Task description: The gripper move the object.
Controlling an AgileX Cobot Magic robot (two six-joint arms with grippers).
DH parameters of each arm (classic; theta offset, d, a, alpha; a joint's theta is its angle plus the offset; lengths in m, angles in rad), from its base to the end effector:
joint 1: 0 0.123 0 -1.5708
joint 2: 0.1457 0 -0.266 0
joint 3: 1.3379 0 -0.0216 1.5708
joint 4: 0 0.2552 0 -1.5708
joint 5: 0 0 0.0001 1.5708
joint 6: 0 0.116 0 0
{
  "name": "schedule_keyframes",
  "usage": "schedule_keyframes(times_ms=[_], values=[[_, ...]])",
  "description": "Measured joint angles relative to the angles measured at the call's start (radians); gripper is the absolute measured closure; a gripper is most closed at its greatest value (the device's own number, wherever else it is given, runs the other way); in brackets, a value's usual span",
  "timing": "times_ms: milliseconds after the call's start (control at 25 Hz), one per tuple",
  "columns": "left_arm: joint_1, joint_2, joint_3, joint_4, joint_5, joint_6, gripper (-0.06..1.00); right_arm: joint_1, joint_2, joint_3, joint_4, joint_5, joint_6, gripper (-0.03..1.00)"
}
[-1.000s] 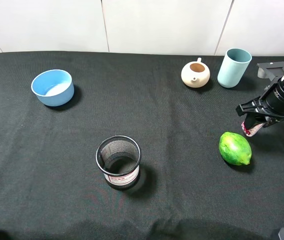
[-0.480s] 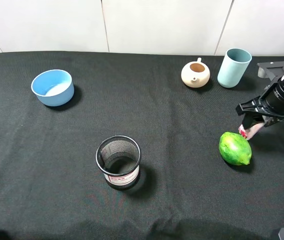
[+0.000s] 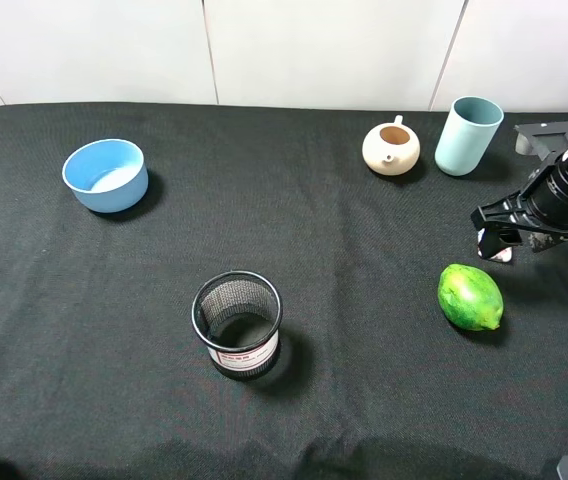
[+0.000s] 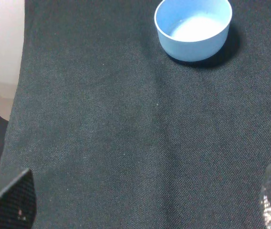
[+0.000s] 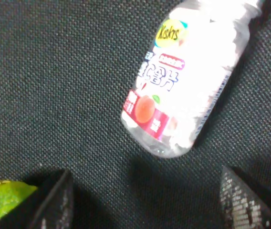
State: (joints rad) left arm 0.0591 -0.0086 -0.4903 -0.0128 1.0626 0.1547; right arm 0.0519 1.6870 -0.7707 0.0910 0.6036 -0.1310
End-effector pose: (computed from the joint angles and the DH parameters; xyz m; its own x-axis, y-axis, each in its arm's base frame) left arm 0.0402 0.0011 0.2652 -0.4601 0.1210 -0.8796 0.0191 0.9918 0.1264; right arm 0.2726 0.0202 0.0916 -0.9840 -0.1071 -0.1422 -0.1143 0.9925 0.0432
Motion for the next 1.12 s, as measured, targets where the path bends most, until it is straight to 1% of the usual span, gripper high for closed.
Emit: schedule_keyframes(times_ms=[480, 920, 1120], values=[[0.000, 0.000, 0.000, 0.000, 0.000, 0.000, -0.05, 0.000, 0.000, 0.000, 0.000, 0.004, 0.000, 0.48], [0.000, 0.000, 0.000, 0.000, 0.000, 0.000, -0.05, 0.000, -0.091, 0.000, 0.002, 0.051, 0.000, 0.48], [0.000, 0.000, 0.000, 0.000, 0.000, 0.000, -0.05, 0.000, -0.147, 0.000, 0.002, 0.092, 0.000, 0.48]])
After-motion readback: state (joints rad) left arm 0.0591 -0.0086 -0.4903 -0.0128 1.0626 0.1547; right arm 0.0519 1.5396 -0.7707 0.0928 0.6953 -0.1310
